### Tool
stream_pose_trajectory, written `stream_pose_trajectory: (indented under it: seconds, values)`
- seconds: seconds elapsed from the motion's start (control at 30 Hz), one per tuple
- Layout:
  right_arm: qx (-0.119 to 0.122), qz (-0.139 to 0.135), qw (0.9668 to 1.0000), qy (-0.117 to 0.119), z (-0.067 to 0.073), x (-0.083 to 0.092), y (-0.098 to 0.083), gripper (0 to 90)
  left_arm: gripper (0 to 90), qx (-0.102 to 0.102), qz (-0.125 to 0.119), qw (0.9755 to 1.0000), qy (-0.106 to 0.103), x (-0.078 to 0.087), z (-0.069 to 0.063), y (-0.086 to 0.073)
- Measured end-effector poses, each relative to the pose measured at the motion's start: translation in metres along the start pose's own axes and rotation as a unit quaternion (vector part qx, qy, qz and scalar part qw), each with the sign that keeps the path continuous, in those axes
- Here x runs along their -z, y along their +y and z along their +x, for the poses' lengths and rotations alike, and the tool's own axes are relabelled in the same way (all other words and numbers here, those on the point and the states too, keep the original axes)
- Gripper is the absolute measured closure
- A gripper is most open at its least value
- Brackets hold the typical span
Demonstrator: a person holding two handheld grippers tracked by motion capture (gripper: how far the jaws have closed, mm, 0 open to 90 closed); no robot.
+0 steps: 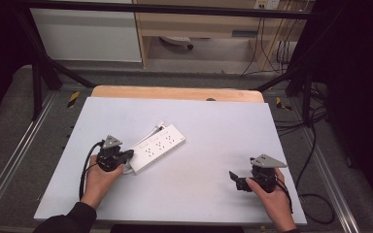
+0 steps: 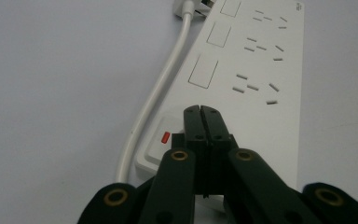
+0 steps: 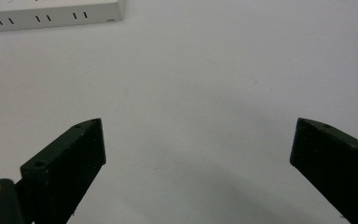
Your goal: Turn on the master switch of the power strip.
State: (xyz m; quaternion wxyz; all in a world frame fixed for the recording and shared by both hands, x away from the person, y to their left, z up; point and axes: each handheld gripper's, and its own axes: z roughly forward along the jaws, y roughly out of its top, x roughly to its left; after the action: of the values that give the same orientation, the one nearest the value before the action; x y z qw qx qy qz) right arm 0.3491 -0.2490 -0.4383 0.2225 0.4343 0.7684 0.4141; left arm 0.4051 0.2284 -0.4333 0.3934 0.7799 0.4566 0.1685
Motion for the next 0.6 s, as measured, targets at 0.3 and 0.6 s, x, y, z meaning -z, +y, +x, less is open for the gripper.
stream_pose_trajectory:
  seconds: [0.3, 0.6]
  values:
    - [0.0, 0.001, 1.0, 0.001, 0.0002, -0.0002, -0.0001, 3.8, 90.0, 0.0, 0.001, 1.0, 0.001, -0.0006, 0.0002, 0.0005]
    - [0.003, 0.002, 1.0, 0.002, 0.0004, -0.0007, -0.0001, 3.7, 90.0, -0.012, 0.009, 0.9998, 0.01, -0.0006, -0.0012, 0.0018]
